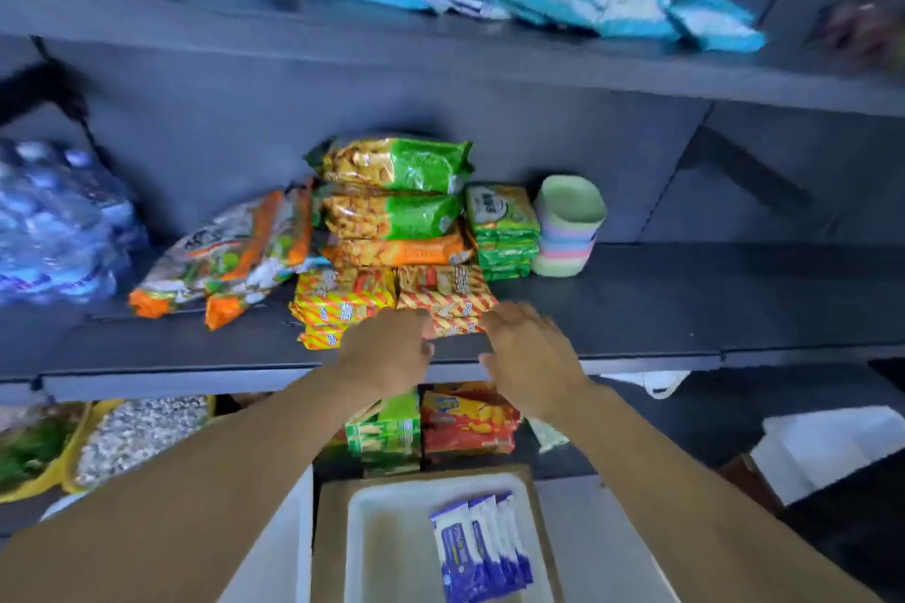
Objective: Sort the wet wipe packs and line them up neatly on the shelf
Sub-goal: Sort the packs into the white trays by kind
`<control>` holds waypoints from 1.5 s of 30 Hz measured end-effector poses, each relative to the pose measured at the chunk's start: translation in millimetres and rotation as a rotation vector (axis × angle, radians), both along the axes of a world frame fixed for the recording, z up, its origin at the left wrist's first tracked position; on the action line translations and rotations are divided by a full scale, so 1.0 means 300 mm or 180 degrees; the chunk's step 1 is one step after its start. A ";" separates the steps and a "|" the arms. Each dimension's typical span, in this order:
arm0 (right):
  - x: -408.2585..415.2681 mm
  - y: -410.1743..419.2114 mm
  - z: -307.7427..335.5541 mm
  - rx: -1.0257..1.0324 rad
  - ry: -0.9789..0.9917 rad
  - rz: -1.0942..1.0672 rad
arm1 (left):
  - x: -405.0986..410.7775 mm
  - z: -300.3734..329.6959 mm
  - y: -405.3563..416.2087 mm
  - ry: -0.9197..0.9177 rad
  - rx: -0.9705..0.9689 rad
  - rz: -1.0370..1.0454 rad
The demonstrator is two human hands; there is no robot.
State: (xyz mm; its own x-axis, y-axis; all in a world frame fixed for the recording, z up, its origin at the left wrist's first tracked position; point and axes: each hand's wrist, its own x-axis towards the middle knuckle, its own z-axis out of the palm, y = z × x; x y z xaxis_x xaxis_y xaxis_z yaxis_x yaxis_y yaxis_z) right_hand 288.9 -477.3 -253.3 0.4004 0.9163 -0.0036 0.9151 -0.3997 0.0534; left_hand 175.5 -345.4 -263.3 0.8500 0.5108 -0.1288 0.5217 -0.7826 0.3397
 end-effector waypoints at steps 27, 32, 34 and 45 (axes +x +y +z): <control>0.242 0.331 0.922 0.1196 -0.0307 0.0183 | 0.058 0.946 0.298 -0.0649 0.1268 0.0778; 0.312 0.479 0.952 0.1247 -0.0275 0.0189 | 0.074 0.975 0.424 -0.0560 0.1470 0.0897; 0.338 0.544 0.961 0.1281 -0.0285 0.0167 | 0.073 0.980 0.480 -0.0528 0.1518 0.0900; 0.493 0.952 0.974 0.1314 -0.0213 -0.0280 | 0.065 0.952 0.984 -0.0522 0.1565 0.1012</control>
State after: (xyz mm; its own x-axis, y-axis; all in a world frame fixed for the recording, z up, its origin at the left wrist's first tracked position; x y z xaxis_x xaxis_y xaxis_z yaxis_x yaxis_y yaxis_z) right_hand 437.0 -191.7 39.0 0.4641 0.7977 0.3851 0.8765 -0.4764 -0.0694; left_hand 195.0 -50.0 22.4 0.6348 0.7094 0.3064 0.7271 -0.6826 0.0738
